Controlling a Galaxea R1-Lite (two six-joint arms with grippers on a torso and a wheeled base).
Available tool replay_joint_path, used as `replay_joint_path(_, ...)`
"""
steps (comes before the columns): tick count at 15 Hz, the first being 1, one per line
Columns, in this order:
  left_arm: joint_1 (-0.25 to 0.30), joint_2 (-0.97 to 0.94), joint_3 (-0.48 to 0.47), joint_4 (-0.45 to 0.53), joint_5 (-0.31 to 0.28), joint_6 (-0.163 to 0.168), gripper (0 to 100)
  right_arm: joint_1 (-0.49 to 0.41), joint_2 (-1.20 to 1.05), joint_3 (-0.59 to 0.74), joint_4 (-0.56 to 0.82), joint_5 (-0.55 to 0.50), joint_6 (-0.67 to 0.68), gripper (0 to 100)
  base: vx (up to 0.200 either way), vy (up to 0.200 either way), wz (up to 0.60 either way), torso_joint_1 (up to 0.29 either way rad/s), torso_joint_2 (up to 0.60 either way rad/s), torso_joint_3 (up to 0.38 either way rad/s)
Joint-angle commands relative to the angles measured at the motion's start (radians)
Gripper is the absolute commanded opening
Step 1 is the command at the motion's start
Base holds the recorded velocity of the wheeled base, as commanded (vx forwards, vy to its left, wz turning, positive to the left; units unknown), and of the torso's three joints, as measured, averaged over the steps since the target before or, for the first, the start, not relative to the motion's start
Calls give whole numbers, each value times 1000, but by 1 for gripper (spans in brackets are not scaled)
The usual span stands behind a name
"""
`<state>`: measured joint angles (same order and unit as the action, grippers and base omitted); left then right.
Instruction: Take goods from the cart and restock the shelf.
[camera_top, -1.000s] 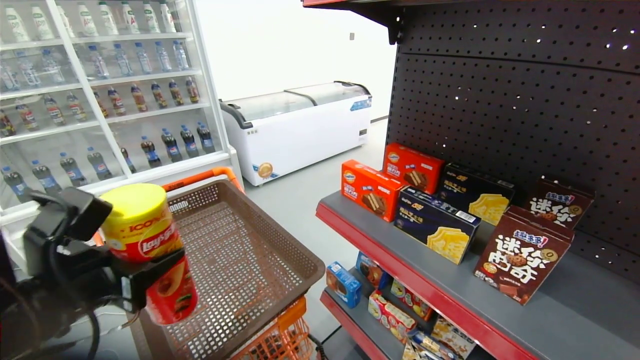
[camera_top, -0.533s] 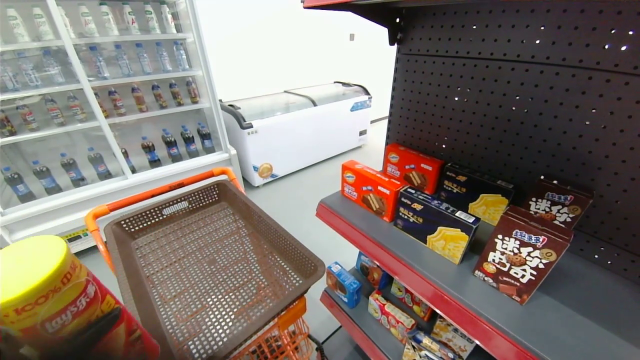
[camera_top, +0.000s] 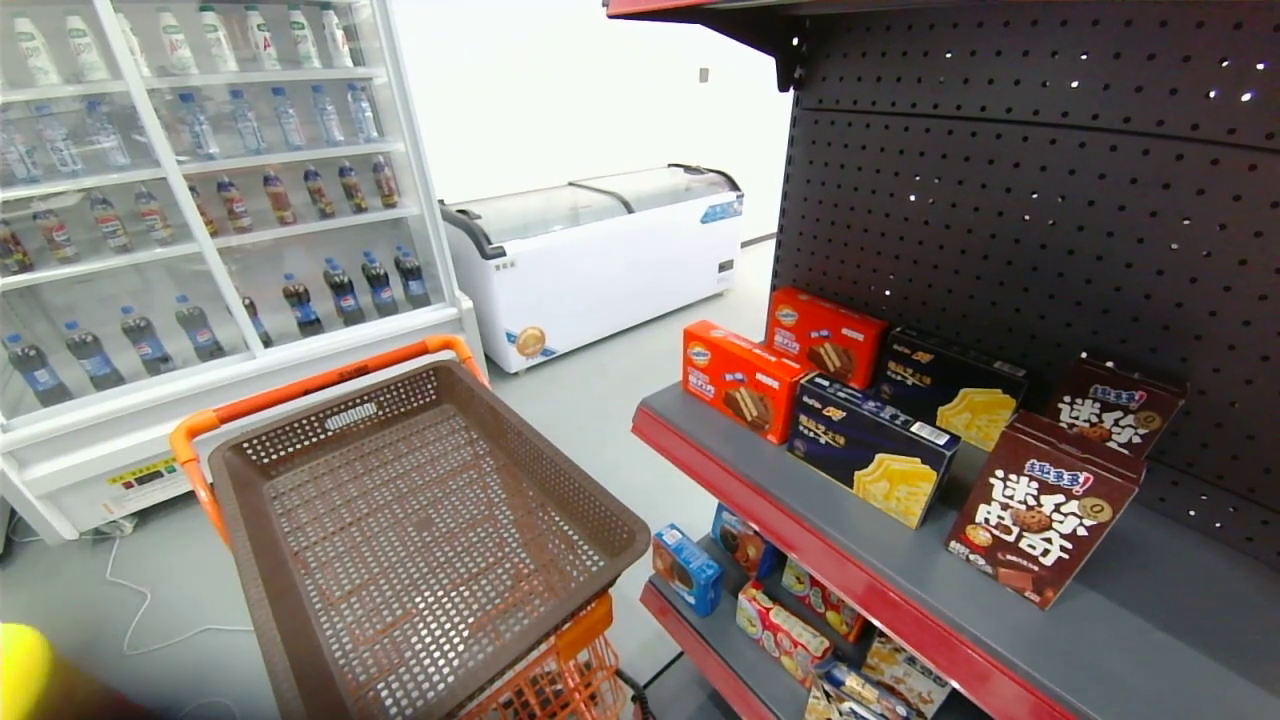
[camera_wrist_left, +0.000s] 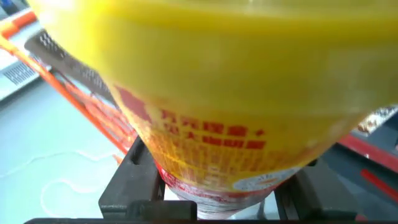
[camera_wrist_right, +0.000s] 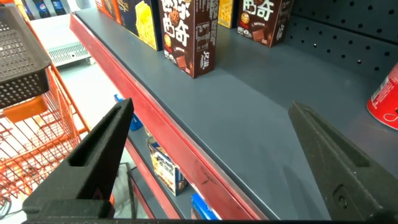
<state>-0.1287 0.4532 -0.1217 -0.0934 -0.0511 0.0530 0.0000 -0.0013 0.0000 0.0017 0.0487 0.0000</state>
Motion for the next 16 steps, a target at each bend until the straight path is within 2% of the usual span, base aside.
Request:
replay_joint_path(1, 0, -126, -12, 63, -1, -2, 0, 0, 1, 0, 0, 0, 0, 100, 0, 0, 0, 0, 0, 0)
replay_joint_path(12, -3, -114, -9, 66, -1, -7, 0, 0, 1, 0, 0, 0, 0, 100, 0, 0, -600, 2, 1, 3)
replay_joint_path(16, -3, -114, -7, 66, -1, -18, 0, 0, 1, 0, 0, 0, 0, 100, 0, 0, -600, 6, 1, 5)
